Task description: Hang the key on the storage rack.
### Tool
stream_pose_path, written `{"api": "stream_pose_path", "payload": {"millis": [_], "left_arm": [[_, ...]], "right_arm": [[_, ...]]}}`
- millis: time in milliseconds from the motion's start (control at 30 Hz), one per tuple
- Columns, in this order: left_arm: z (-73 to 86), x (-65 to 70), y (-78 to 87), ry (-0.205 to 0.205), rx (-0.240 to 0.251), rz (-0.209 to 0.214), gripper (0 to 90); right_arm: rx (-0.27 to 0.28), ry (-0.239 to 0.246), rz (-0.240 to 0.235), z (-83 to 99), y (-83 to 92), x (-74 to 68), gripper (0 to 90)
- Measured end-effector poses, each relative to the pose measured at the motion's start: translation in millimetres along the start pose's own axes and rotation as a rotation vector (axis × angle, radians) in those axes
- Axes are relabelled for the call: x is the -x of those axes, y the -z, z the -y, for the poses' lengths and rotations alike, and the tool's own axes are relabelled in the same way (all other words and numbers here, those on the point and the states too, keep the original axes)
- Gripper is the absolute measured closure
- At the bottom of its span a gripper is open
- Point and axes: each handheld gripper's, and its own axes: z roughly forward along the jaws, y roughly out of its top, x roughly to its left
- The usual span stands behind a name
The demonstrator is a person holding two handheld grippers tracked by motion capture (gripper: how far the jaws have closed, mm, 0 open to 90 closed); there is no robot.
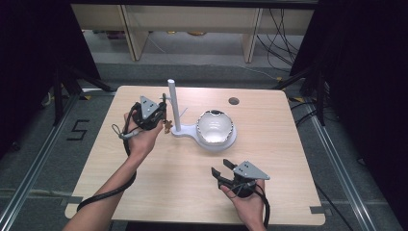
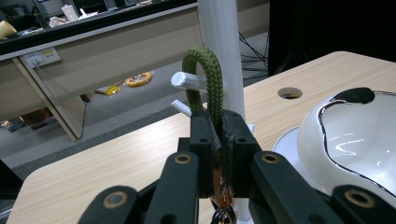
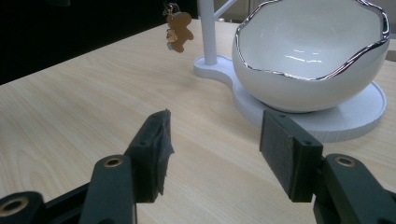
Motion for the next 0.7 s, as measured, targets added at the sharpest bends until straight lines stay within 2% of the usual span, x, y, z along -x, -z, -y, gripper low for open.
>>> {"api": "stream_pose_path", "payload": {"millis": [67, 167, 200, 233, 267, 333, 433, 600, 700], "left_arm": [[0.7, 0.4, -1.3, -0.012, -0.001, -0.005, 83.4], [2.8, 1.6, -3.9, -0.004, -0.002, -0.001, 83.4], [3.9, 2.2, -4.9, 0.005, -0.007, 0.006, 83.4], [4.4, 2.0, -5.2, -0.003, -0.009, 0.000, 83.4], [5.5, 2.7, -6.3, 0.007, -0.011, 0.008, 83.4], [6.5, 2.5, -7.0, 0.001, -0.009, 0.004, 83.4], [8.0, 3.1, -8.4, 0.015, -0.010, 0.018, 83.2], [8.5, 2.3, -7.4, 0.007, -0.013, 0.041, 82.0], [10.0, 1.2, -4.1, 0.002, -0.014, 0.046, 80.2]], "right_arm": [[0.000, -0.013, -0.004, 0.3, 0.3, -0.3, 44.4], [-0.002, -0.021, -0.004, 0.5, 0.9, -0.4, 44.4], [-0.020, -0.017, 0.008, 0.1, 2.8, -0.2, 44.4], [-0.026, -0.026, 0.019, 0.2, 3.9, -0.8, 44.4], [-0.009, -0.010, 0.003, 0.5, 2.2, 0.8, 44.4], [-0.010, -0.011, 0.005, 0.5, 2.4, 0.7, 44.4], [-0.010, -0.004, 0.010, 0.5, 2.7, 1.0, 44.4], [-0.012, 0.000, 0.022, 0.6, 3.2, 1.0, 44.3], [-0.014, -0.002, 0.013, 0.8, 2.8, 1.2, 44.1]]}}
